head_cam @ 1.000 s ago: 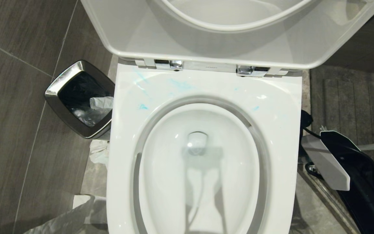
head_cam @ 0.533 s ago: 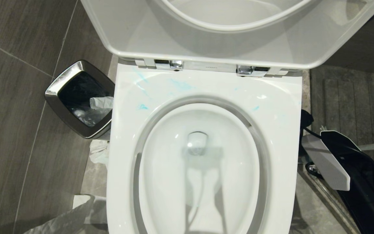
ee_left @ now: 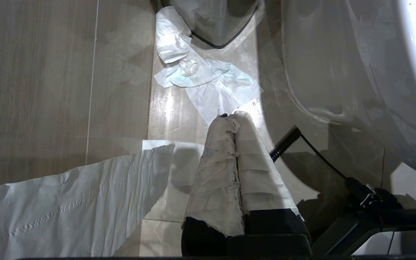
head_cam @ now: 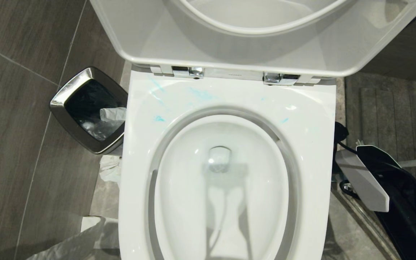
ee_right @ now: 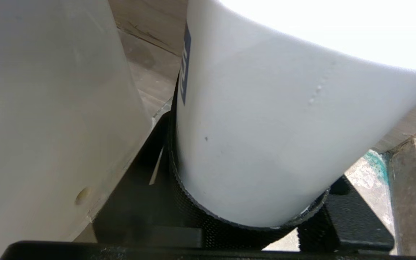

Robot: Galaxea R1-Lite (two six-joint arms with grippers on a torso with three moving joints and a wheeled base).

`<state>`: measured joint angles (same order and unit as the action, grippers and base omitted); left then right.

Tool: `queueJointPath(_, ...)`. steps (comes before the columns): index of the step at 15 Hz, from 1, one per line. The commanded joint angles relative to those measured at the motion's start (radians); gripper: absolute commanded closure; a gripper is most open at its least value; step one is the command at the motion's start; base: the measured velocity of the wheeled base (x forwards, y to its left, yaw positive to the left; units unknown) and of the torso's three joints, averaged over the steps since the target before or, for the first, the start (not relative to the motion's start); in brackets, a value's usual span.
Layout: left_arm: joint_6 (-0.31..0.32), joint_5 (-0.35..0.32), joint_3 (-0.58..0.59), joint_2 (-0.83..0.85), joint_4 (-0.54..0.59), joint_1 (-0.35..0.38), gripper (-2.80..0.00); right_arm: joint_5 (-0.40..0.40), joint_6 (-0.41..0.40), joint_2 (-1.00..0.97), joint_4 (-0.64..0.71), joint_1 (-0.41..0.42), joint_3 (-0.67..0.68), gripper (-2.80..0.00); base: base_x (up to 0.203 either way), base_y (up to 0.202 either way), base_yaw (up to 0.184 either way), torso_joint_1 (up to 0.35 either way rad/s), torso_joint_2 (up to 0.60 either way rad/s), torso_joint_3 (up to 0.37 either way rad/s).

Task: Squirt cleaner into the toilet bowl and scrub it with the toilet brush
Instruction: Pour in the cleaning agent

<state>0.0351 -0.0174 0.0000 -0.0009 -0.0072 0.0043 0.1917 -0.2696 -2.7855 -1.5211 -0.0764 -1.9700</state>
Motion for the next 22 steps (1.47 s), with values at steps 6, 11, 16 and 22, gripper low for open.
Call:
queueJointPath(6,0.000,0.001,0.008,0.000,0.000,0.000,0.00,-0.009,-0.005,-0.002,-0.009,0.004,0.002,0.00,0.000,0.000,0.000,0.000,0.00,0.000)
queueJointPath(11,0.000,0.001,0.008,0.001,0.000,0.000,0.00,-0.037,-0.008,0.000,-0.009,0.015,0.002,0.00,0.000,0.000,0.000,0.000,0.00,0.000)
queueJointPath(16,0.000,0.000,0.008,0.001,0.000,0.000,0.00,-0.107,-0.008,-0.005,-0.009,0.020,0.011,0.00,0.000,0.000,0.000,0.000,0.00,0.000)
queueJointPath(22,0.000,0.001,0.008,0.001,0.000,0.000,0.00,-0.167,-0.005,0.071,-0.009,0.021,0.012,0.00,0.000,0.000,0.000,0.000,0.00,0.000)
